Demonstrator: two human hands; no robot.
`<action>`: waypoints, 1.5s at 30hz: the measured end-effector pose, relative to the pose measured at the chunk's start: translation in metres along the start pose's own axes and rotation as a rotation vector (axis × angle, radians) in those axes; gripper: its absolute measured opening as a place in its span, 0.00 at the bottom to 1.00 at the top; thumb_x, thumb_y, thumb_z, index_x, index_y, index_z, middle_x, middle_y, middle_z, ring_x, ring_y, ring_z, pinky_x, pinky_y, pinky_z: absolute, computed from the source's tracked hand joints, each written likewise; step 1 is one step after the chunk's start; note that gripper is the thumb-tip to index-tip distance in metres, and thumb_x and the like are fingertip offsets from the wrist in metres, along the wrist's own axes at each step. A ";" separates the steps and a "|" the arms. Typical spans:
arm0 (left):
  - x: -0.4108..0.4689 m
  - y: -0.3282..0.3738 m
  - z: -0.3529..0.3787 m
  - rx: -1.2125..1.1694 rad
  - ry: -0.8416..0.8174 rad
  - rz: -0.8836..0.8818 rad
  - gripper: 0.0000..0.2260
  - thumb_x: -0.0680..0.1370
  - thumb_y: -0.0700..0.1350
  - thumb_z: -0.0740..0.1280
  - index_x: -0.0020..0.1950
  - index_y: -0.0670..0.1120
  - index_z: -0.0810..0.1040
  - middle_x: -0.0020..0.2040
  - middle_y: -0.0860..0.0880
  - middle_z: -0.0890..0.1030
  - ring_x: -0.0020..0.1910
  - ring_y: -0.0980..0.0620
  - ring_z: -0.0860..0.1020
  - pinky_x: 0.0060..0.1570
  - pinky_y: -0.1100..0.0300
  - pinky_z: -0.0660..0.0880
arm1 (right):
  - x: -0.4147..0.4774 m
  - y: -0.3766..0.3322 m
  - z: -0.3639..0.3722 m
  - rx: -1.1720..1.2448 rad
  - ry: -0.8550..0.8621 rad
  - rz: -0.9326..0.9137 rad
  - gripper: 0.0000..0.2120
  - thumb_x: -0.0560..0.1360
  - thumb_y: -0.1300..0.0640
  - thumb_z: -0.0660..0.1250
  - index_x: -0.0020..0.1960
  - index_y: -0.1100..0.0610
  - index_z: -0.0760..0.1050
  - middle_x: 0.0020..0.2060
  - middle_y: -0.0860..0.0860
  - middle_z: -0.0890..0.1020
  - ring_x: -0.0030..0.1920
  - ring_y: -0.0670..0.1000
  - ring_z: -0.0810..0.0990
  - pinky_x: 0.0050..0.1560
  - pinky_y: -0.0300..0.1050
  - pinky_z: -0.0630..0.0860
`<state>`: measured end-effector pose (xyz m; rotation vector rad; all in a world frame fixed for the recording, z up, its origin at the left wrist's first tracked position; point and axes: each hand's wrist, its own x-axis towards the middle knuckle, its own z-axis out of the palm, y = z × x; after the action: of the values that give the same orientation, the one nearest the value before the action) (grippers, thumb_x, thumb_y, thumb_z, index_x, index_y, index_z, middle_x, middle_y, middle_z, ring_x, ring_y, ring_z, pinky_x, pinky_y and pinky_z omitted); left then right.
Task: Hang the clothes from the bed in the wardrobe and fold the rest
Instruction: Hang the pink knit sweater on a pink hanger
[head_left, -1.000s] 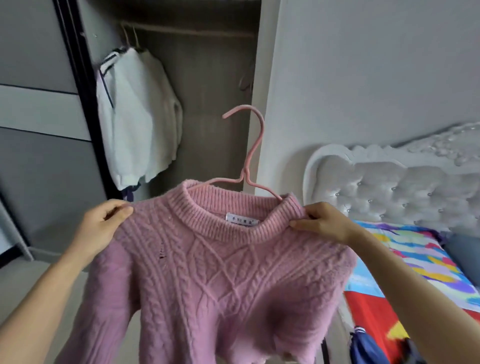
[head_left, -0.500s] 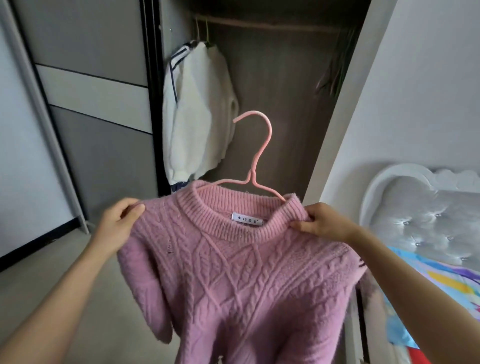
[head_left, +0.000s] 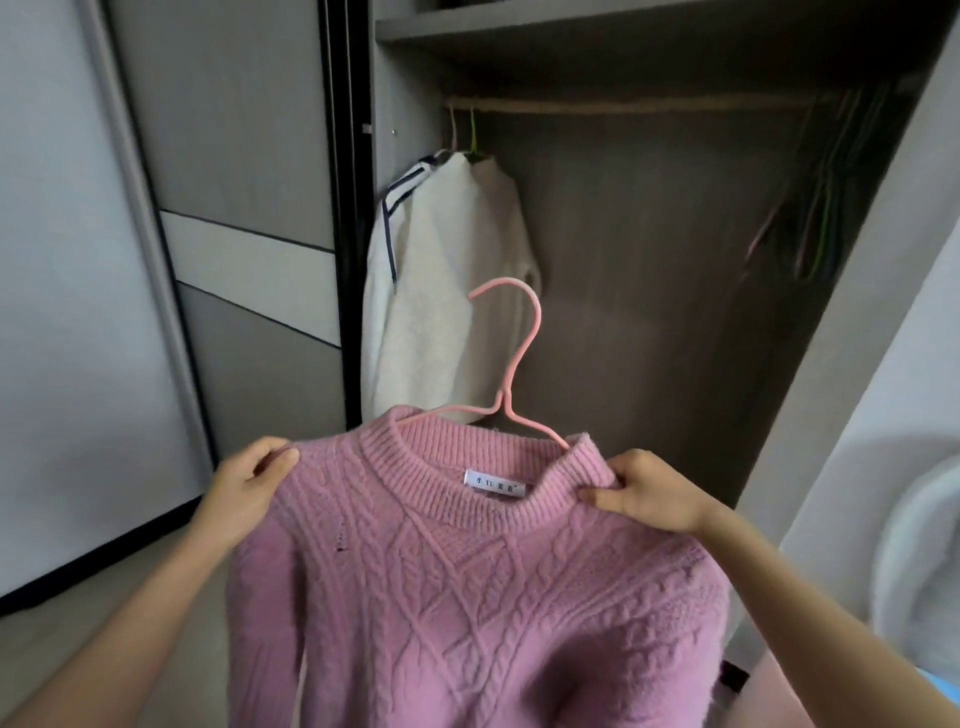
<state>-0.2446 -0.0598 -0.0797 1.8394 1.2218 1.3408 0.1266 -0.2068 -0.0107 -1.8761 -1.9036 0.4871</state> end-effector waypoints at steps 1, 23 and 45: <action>0.006 0.000 0.003 0.004 0.003 0.004 0.10 0.78 0.35 0.63 0.39 0.48 0.75 0.36 0.53 0.77 0.31 0.73 0.72 0.38 0.78 0.66 | 0.009 0.003 -0.002 -0.001 0.007 0.007 0.16 0.75 0.52 0.67 0.37 0.64 0.76 0.32 0.55 0.76 0.32 0.50 0.73 0.35 0.43 0.70; 0.305 -0.072 0.223 -0.193 -0.485 0.168 0.05 0.79 0.36 0.62 0.44 0.41 0.76 0.38 0.47 0.76 0.36 0.59 0.72 0.38 0.75 0.66 | 0.154 0.039 -0.036 -0.181 0.447 0.712 0.15 0.72 0.46 0.68 0.30 0.51 0.73 0.27 0.44 0.75 0.30 0.44 0.73 0.32 0.41 0.68; 0.459 -0.021 0.158 0.390 0.324 0.966 0.15 0.74 0.43 0.62 0.58 0.40 0.77 0.64 0.31 0.70 0.62 0.30 0.69 0.54 0.38 0.69 | 0.267 -0.031 -0.033 0.362 0.800 0.772 0.11 0.74 0.61 0.68 0.41 0.70 0.78 0.31 0.55 0.79 0.33 0.50 0.78 0.36 0.42 0.75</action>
<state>-0.0635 0.3730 0.0460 2.7589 0.7518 2.0625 0.1178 0.0574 0.0473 -2.0502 -0.5252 0.2070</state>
